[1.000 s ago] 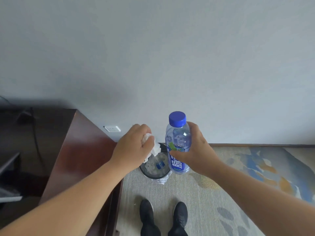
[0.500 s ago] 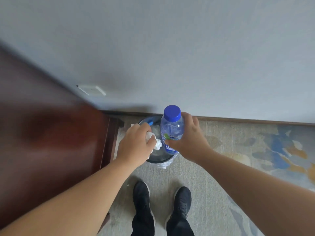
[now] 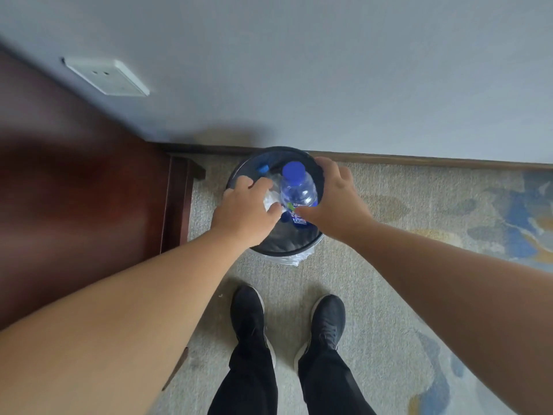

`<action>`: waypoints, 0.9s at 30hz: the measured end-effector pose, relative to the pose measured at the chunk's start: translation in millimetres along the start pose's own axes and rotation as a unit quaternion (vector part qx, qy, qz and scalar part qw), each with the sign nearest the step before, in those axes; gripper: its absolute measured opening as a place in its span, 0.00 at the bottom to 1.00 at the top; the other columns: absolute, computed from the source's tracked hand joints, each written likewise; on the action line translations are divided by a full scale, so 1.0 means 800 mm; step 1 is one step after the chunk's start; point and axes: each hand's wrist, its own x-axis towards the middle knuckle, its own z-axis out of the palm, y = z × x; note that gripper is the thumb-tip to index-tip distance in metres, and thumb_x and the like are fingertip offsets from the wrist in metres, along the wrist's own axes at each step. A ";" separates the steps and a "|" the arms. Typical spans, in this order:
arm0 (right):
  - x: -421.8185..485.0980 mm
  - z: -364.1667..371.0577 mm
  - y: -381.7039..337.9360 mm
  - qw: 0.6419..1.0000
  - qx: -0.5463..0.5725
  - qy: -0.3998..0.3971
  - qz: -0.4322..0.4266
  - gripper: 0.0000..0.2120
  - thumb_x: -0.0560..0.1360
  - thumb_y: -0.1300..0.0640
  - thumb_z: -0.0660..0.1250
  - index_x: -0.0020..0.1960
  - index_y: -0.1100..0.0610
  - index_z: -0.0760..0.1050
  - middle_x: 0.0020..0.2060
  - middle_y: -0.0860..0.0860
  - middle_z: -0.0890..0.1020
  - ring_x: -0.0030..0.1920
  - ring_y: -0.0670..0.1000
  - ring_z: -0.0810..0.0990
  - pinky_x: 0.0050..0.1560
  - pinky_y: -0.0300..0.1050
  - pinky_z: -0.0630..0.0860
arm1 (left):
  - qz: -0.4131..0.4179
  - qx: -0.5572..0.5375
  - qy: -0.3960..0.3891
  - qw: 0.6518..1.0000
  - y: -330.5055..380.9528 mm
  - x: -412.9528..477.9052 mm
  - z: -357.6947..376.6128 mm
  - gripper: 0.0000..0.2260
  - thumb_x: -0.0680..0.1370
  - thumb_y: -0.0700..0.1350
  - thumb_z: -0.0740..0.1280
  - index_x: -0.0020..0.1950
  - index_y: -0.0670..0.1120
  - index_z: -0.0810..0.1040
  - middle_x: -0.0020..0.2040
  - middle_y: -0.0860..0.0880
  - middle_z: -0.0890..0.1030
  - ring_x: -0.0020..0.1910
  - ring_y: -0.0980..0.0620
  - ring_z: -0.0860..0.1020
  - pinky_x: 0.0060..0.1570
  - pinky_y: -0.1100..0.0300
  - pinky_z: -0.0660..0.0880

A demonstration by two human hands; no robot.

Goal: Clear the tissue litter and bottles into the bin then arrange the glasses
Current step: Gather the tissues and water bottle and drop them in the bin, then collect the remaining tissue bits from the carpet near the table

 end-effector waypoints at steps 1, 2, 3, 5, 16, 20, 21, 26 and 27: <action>-0.003 -0.005 -0.003 1.000 -0.007 0.002 0.001 0.42 0.66 0.50 0.74 0.73 0.47 0.56 0.65 0.51 0.65 0.62 0.54 0.71 0.60 0.54 0.74 | 0.001 0.006 0.000 1.000 -0.001 -0.003 -0.006 0.17 0.76 0.54 0.61 0.65 0.53 0.70 0.62 0.46 0.69 0.58 0.40 0.72 0.50 0.50 0.72; -0.008 -0.012 -0.008 1.000 -0.019 0.006 -0.001 0.40 0.67 0.50 0.73 0.73 0.47 0.57 0.65 0.51 0.66 0.62 0.53 0.71 0.60 0.53 0.74 | 0.004 0.009 0.002 1.000 0.000 -0.007 -0.014 0.17 0.76 0.54 0.60 0.65 0.52 0.70 0.63 0.46 0.70 0.59 0.41 0.72 0.50 0.50 0.73; -0.013 -0.020 -0.015 0.999 -0.036 0.012 -0.008 0.38 0.68 0.49 0.72 0.73 0.48 0.58 0.65 0.50 0.67 0.61 0.53 0.72 0.58 0.51 0.74 | 0.009 0.010 0.006 1.000 0.002 -0.013 -0.024 0.17 0.77 0.55 0.60 0.65 0.51 0.71 0.63 0.46 0.71 0.59 0.42 0.72 0.51 0.50 0.73; -0.026 -0.039 -0.033 0.997 -0.071 0.022 -0.026 0.32 0.71 0.48 0.69 0.72 0.49 0.61 0.65 0.49 0.70 0.62 0.52 0.72 0.56 0.48 0.73 | 0.016 0.012 0.010 1.000 0.012 -0.026 -0.048 0.18 0.77 0.55 0.60 0.65 0.51 0.70 0.63 0.46 0.71 0.60 0.44 0.72 0.52 0.49 0.74; -0.182 -0.216 -0.187 0.974 -0.136 0.053 -0.175 0.26 0.76 0.47 0.61 0.72 0.50 0.64 0.69 0.46 0.69 0.69 0.48 0.65 0.65 0.43 0.63 | 0.091 0.043 0.132 0.986 0.116 -0.173 -0.252 0.19 0.76 0.54 0.62 0.64 0.47 0.70 0.59 0.47 0.74 0.59 0.45 0.72 0.55 0.50 0.71; -0.234 -0.283 -0.244 0.960 -0.146 0.090 -0.222 0.25 0.76 0.47 0.61 0.72 0.50 0.65 0.69 0.46 0.69 0.69 0.49 0.66 0.64 0.44 0.65 | 0.095 0.047 0.191 0.976 0.157 -0.227 -0.336 0.21 0.77 0.54 0.62 0.67 0.46 0.68 0.63 0.44 0.72 0.62 0.42 0.71 0.60 0.46 0.70; -0.248 -0.298 -0.258 0.956 -0.149 0.098 -0.234 0.25 0.76 0.46 0.61 0.71 0.50 0.65 0.69 0.46 0.69 0.68 0.49 0.67 0.63 0.45 0.66 | 0.092 0.042 0.209 0.973 0.166 -0.242 -0.355 0.22 0.77 0.54 0.61 0.67 0.46 0.68 0.64 0.44 0.72 0.63 0.42 0.70 0.61 0.46 0.70; -0.328 -0.347 -0.311 0.935 -0.144 0.136 -0.294 0.25 0.76 0.46 0.61 0.71 0.50 0.65 0.69 0.46 0.70 0.67 0.49 0.68 0.62 0.43 0.66 | 0.095 0.052 0.275 0.955 0.200 -0.328 -0.426 0.22 0.77 0.55 0.61 0.69 0.47 0.67 0.66 0.45 0.71 0.65 0.44 0.69 0.61 0.47 0.69; -0.347 -0.352 -0.318 0.931 -0.143 0.140 -0.306 0.25 0.76 0.46 0.61 0.71 0.50 0.65 0.69 0.46 0.70 0.67 0.49 0.68 0.61 0.43 0.66 | 0.096 0.054 0.284 0.952 0.205 -0.347 -0.436 0.22 0.77 0.55 0.61 0.68 0.47 0.68 0.66 0.45 0.71 0.64 0.43 0.69 0.61 0.47 0.70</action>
